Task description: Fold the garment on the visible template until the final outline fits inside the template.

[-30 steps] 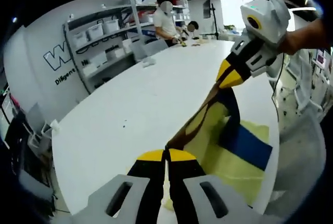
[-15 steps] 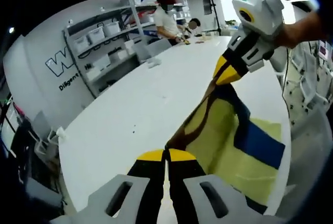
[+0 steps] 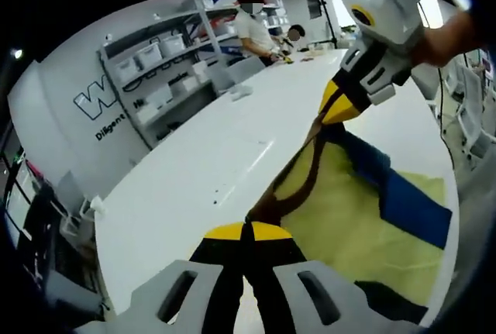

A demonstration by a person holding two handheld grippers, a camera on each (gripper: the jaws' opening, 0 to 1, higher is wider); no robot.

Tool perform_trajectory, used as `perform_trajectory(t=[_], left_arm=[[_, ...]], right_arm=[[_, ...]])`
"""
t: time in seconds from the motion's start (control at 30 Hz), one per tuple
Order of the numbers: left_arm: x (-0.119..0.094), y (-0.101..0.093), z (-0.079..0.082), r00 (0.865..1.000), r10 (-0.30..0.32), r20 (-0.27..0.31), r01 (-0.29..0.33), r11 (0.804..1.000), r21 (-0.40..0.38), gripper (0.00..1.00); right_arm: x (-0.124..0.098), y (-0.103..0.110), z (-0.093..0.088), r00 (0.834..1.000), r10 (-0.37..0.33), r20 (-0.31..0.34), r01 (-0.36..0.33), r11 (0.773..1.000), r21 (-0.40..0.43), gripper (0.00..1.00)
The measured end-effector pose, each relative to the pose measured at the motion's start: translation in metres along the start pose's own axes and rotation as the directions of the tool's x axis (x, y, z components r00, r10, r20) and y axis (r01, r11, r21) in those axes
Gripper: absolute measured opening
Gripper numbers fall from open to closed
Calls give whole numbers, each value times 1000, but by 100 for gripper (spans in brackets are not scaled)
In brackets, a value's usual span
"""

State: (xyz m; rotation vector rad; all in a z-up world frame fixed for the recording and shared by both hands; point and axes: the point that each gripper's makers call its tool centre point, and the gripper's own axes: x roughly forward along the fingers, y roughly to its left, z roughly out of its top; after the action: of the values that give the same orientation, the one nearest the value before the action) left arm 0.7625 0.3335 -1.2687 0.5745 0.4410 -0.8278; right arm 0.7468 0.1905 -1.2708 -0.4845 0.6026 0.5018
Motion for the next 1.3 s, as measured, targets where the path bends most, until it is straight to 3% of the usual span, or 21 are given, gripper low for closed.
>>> perform_trajectory(t=[0.4,0.7,0.8,0.93,1.0,1.13,1.3], left_arm=[[39,6,-20,998,-11,-57,12,1000,12,0],[68,13,-34,996,8,-88,-7,1000,15,0],[75,16,-39,995,14,-98,-12,1000,12,0],[87,19,-48,993,12,-117,-12,1000,6,0],[92,20,-51,992,17,-121,-16,1000,2,0],[101,20,-58,990,14,-141,-17,1000,-21,0],[116,20,-68,986,5,-167,-5,1000,4,1]], right_arm=[[40,-7,-22,999,-4,-41,5,999,38,0],[65,-15,-31,998,7,-58,-6,1000,15,0],[73,-16,-31,1000,3,-30,-6,995,-99,0],[86,-17,-37,1000,10,-27,-13,995,-98,0],[92,-21,-36,1000,-10,-6,9,990,-144,0],[107,-21,-45,1000,-1,-23,-1,994,-109,0],[122,-22,-56,1000,-5,-30,2,997,-80,0]])
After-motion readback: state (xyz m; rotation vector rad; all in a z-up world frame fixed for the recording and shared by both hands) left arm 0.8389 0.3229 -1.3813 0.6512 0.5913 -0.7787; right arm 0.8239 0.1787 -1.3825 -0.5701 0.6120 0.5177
